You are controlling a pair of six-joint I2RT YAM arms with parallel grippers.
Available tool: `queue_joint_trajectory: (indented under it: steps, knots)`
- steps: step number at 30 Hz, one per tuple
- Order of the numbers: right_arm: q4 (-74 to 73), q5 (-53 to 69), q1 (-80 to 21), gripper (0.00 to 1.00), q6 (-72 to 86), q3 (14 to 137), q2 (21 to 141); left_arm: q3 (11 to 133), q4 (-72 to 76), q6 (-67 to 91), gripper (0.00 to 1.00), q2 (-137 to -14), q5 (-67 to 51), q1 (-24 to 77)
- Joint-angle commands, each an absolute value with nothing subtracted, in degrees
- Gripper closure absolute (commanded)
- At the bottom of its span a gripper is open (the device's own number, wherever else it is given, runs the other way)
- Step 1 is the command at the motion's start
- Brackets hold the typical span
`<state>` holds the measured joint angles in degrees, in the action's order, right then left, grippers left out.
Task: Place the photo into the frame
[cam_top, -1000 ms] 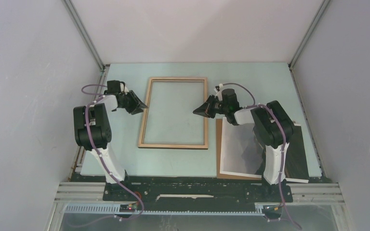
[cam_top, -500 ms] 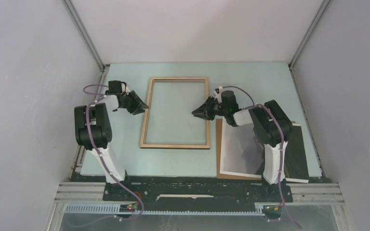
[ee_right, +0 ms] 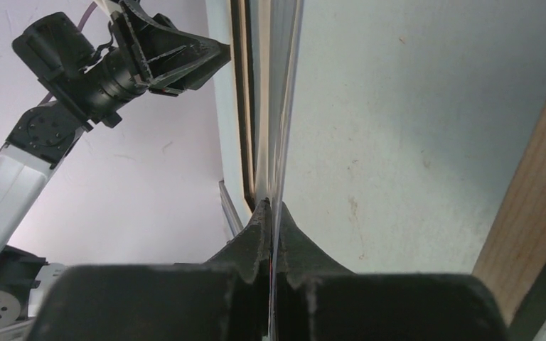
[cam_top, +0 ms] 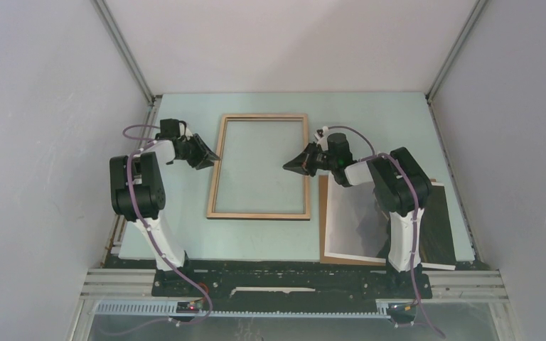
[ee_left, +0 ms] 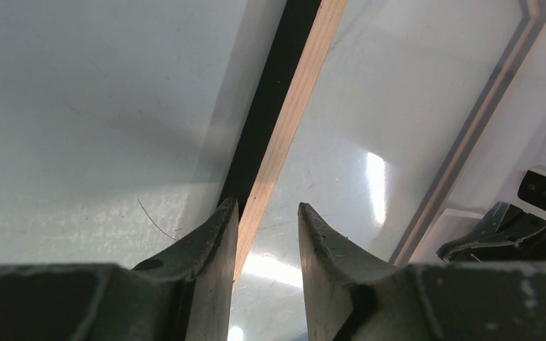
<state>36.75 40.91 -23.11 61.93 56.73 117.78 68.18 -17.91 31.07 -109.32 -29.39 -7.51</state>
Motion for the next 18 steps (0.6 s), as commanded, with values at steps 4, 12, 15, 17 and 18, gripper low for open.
queue_joint_trajectory:
  steps: [4, 12, 15, 17, 18]
  knots:
    - [46.82, 45.95, -22.40, 1.00, 66.88, 57.29, 117.61, 66.71, -17.49, 31.38, 0.63, -109.51, -32.52, -6.56]
    - [52.01, 47.36, -22.45, 1.00, 70.15, 56.62, 117.26, 66.71, -17.50, 31.41, 0.63, -109.52, -32.70, -6.66]
    - [52.58, 47.37, -22.33, 1.00, 70.29, 55.96, 116.46, 66.71, -17.53, 31.33, 0.64, -109.59, -32.70, -6.63]
    - [53.12, 47.58, -22.32, 1.00, 70.52, 55.90, 116.20, 66.82, -17.49, 31.38, 0.64, -109.65, -32.78, -6.59]
    - [53.69, 47.71, -22.32, 1.00, 70.85, 55.90, 116.19, 66.80, -17.48, 31.38, 0.64, -109.66, -32.85, -6.66]
